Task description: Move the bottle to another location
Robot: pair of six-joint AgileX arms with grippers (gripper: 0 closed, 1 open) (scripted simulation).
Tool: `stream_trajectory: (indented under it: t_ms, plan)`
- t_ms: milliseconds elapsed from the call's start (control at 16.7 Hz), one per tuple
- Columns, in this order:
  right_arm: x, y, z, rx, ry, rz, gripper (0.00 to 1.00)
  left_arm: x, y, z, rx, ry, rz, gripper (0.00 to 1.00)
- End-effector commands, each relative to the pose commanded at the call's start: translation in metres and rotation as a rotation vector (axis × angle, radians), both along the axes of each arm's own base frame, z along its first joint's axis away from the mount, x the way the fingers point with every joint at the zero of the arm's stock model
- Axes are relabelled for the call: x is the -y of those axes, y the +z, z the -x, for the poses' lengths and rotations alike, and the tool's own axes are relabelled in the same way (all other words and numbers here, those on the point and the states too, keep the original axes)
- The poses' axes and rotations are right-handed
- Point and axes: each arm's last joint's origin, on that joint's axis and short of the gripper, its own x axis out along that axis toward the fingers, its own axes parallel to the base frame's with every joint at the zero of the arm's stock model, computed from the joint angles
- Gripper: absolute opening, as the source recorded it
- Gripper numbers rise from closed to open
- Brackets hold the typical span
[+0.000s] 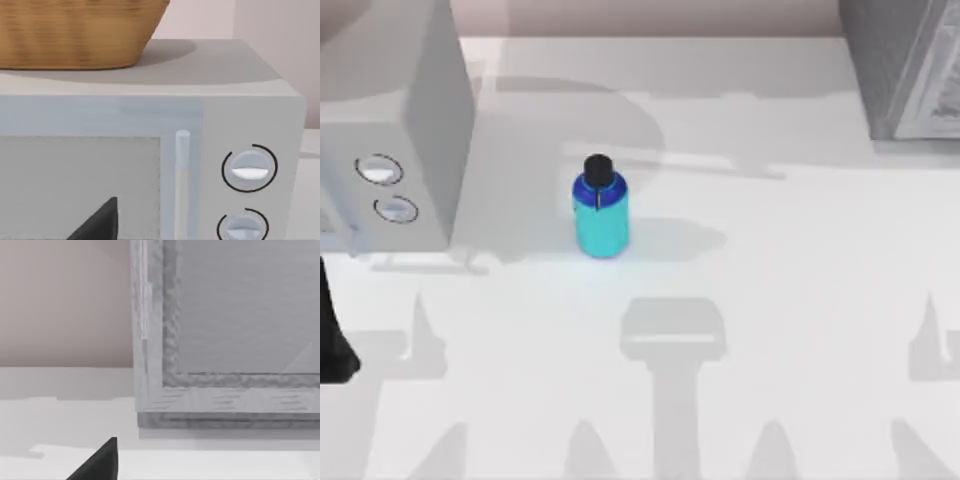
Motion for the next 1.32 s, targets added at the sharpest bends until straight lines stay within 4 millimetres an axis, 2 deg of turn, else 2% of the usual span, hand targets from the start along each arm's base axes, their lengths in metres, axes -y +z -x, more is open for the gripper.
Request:
stream_trajectory:
  t_ms: [180,420,720,1020,1140,1320]
  plan:
    - [0.0,0.003,0.0,0.009,0.005,-0.002,1.0,0.0,0.0,0.0,0.0,0.0,0.0,1.0]
    - [-0.007,0.024,-0.006,0.031,0.065,-0.011,1.0,0.0,0.0,0.0,0.0,0.0,0.0,1.0]
    - [-0.028,0.046,-0.039,-0.047,0.207,-0.002,1.0,0.0,0.0,0.0,0.0,0.0,0.0,1.0]
    - [-0.073,0.048,-0.094,-0.14,0.386,0.031,1.0,0.0,0.0,0.0,0.0,0.0,0.0,1.0]
    - [-0.098,0.039,-0.115,-0.173,0.459,0.048,1.0,0.0,0.0,0.0,0.0,0.0,0.0,1.0]
    - [-0.137,0.015,-0.142,-0.217,0.56,0.074,1.0,0.0,0.0,0.0,0.0,0.0,0.0,1.0]
